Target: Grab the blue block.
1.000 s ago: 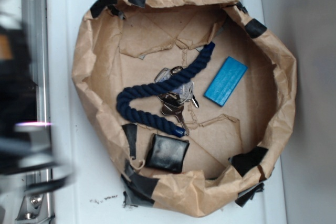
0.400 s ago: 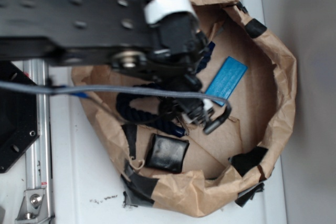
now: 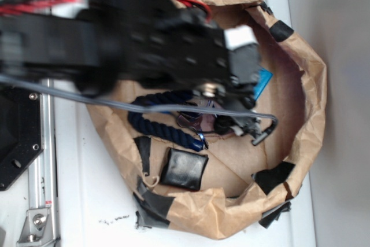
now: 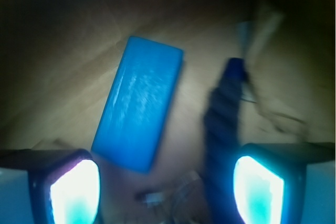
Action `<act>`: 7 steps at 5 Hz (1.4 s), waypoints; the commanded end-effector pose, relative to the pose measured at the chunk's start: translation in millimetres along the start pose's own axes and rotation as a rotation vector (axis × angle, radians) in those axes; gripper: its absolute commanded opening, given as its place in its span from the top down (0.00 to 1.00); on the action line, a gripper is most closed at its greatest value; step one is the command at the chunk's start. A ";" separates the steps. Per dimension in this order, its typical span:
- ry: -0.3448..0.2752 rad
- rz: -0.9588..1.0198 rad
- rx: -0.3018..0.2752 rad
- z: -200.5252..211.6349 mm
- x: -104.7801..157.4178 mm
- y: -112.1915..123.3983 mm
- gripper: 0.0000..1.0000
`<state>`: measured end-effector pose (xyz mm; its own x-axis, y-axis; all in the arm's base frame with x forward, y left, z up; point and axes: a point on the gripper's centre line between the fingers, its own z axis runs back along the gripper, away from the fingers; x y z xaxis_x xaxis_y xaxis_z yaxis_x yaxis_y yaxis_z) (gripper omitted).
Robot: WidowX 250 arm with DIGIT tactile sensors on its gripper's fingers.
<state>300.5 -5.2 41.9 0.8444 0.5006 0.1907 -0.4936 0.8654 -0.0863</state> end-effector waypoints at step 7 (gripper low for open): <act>0.200 -0.438 -0.109 55.3 -59.2 -14.0 1.00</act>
<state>239.8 -50.8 74.2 0.9956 0.0924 -0.0156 -0.0936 0.9867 -0.1326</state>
